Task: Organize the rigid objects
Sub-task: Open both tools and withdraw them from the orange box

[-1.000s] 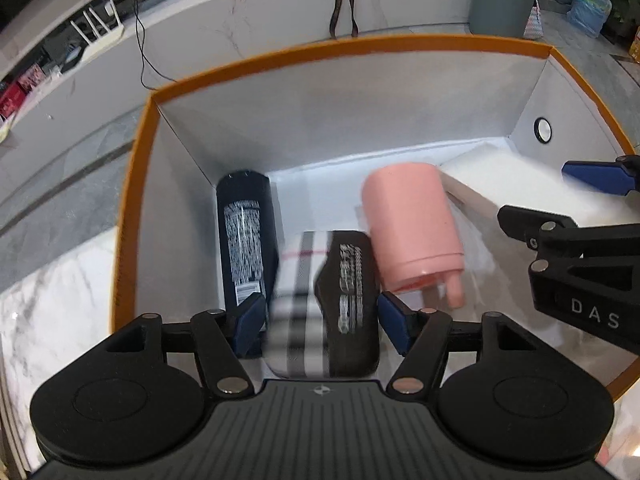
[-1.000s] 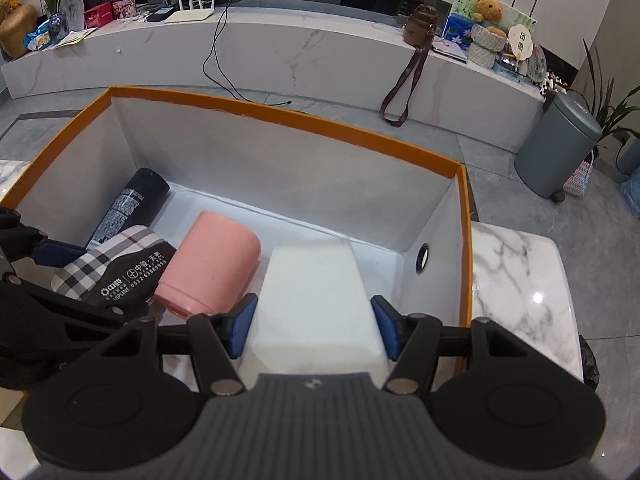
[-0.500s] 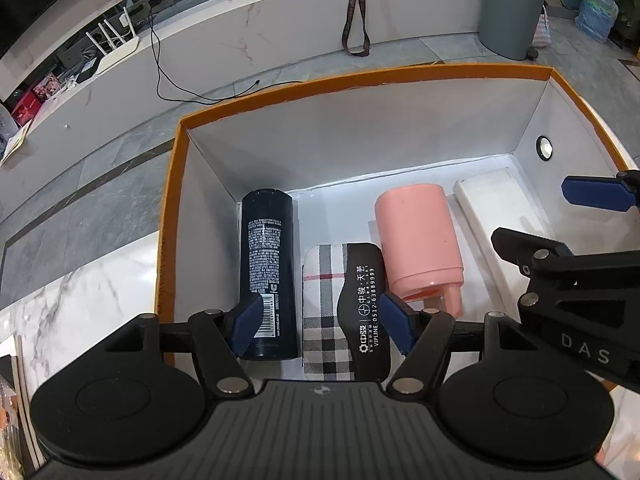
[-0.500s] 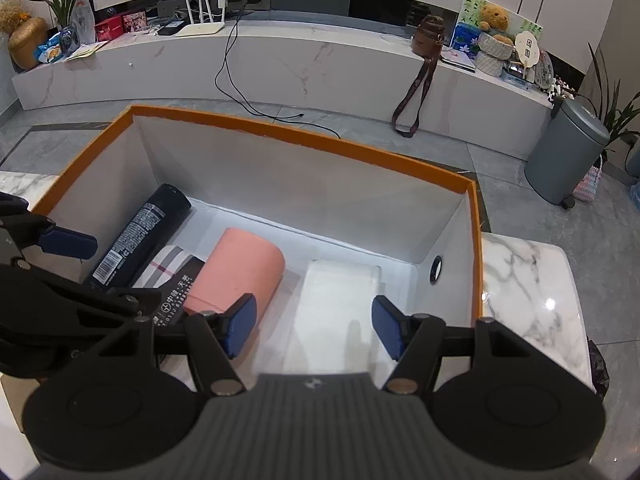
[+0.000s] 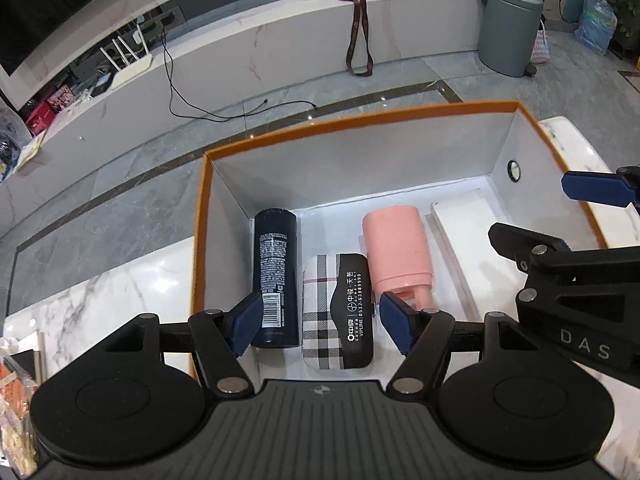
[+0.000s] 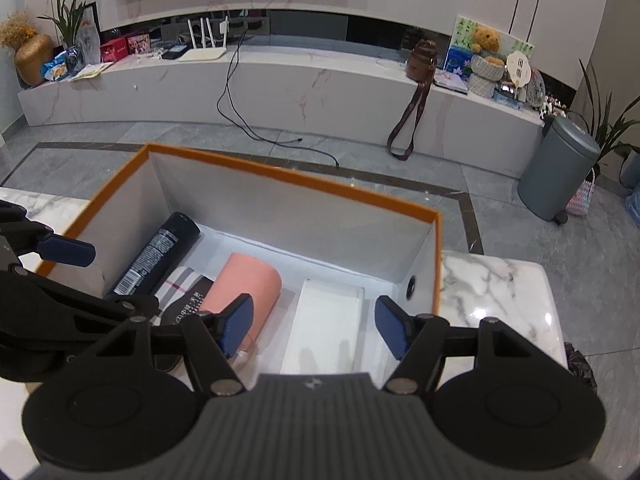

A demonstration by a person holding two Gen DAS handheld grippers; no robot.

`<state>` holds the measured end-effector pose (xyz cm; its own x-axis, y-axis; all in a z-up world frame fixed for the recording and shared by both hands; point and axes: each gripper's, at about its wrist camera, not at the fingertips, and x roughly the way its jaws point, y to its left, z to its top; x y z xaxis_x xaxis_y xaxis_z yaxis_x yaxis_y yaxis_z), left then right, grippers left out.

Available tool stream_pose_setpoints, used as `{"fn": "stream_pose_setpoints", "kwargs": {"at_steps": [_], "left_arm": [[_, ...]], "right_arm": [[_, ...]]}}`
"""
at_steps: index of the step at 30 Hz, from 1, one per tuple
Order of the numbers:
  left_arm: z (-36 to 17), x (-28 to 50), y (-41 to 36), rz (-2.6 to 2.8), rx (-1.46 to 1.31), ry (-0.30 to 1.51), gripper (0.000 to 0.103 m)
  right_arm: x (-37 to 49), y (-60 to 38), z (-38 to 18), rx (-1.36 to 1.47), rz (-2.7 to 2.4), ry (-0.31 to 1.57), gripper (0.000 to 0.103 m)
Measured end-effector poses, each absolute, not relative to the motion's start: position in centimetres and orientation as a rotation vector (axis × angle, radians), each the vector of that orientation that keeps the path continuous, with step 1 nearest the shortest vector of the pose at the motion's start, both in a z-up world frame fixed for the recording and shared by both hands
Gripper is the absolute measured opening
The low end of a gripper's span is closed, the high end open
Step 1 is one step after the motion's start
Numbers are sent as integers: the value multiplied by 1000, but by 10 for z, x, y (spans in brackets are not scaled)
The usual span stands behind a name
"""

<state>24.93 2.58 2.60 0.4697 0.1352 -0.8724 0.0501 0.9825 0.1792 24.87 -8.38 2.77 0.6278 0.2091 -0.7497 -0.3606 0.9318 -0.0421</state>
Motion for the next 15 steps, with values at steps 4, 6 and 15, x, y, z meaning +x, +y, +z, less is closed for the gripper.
{"fn": "stream_pose_setpoints", "kwargs": {"at_steps": [4,6,15], "left_arm": [[42,238,21,61,186,1058,78],[51,230,19,65,173,1039,79],[72,183,23,94,103,972,81]], "right_arm": [[238,-90,44,-193,339,803,68],[232,-95,52,-186,343,789,68],[197,-118,81,-167,361,728,71]]}}
